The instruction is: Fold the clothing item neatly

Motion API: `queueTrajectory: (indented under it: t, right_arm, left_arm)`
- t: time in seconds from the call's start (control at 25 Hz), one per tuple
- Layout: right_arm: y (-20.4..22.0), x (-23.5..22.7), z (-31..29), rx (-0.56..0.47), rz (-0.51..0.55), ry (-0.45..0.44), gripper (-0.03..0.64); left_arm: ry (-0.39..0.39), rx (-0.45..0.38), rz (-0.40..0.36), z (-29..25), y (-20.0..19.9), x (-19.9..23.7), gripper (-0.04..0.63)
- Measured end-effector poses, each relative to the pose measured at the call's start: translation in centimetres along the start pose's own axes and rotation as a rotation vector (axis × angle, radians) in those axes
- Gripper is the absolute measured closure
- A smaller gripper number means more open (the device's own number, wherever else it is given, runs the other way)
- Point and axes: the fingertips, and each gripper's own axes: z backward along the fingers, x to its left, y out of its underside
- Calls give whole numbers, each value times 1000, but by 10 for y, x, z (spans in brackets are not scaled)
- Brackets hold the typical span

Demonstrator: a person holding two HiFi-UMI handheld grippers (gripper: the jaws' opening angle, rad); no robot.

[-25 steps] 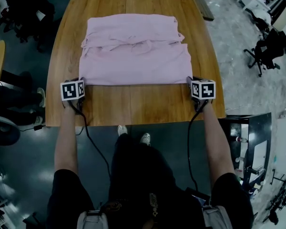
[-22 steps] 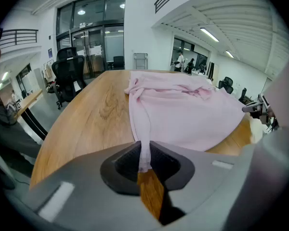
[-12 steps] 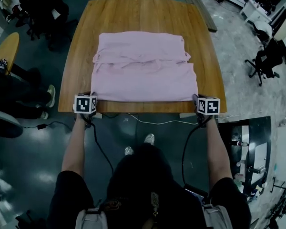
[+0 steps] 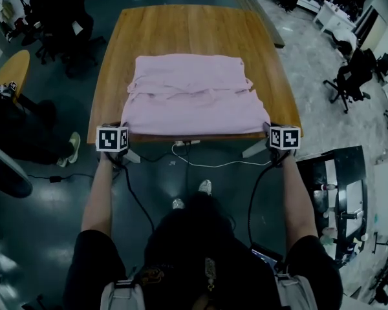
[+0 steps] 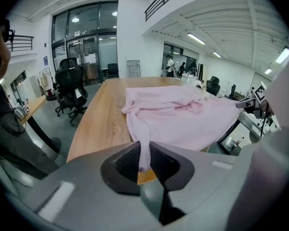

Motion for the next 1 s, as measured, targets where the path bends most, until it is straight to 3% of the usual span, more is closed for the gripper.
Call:
queueTrajectory:
  t: [0.2, 0.44, 0.76, 1.0]
  right_arm:
    - [-37, -1, 19, -2, -37, -32, 565]
    - [-107, -12, 13, -58, -4, -35, 565]
    - [-200, -43, -62, -78, 9, -80, 565]
    - [-254, -62, -142, -16, 35, -125, 565]
  left_arm:
    - [-5, -31, -5, 27, -47, 7, 549]
    - [-29, -85, -27, 28, -120, 21, 551]
    - [-77, -75, 11, -38, -205, 51, 551]
    - [-133, 12, 23, -111, -242, 77, 551]
